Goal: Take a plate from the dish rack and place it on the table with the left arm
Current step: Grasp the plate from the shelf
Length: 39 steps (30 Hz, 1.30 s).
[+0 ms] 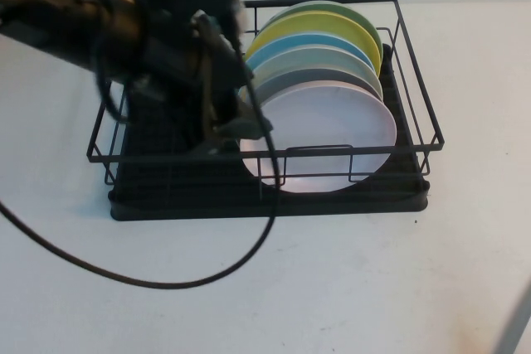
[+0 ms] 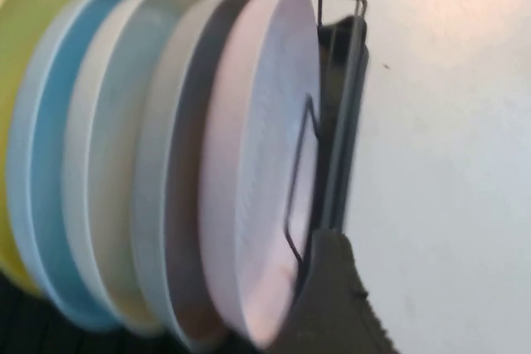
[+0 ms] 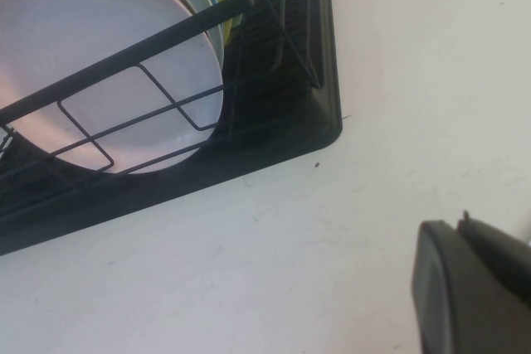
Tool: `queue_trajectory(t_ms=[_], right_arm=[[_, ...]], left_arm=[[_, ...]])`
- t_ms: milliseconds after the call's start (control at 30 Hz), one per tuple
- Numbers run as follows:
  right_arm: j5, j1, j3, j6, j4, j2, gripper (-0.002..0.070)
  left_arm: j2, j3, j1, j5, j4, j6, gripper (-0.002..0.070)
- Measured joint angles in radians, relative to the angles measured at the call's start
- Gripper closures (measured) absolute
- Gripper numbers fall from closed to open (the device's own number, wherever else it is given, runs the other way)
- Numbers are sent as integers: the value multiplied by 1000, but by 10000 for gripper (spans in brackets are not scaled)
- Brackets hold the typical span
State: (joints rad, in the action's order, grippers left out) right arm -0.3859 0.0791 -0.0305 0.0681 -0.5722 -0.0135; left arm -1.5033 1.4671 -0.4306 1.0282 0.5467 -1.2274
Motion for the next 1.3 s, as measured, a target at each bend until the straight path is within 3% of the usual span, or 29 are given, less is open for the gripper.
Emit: queue_trajectory(t_ms=[100,300,933,1067,1300], right_arm=[[0,0,0,0,0,0,694],[0,0,0,0,0,0,694],[0,0,0,0,0,0,694],[0,0,0,0,0,0,694],[0,0,0,0,0,0,694]], left_arm=[[-64,0,-73,-125,-17,-39,214],[-161,4,-132,-336,-19,-50,214],[-279,8,-143,-459,-16,-52,241],[-293,8,-143,-475,-16,-52,327],[-280,10,-143,-543,-25,-66,609]])
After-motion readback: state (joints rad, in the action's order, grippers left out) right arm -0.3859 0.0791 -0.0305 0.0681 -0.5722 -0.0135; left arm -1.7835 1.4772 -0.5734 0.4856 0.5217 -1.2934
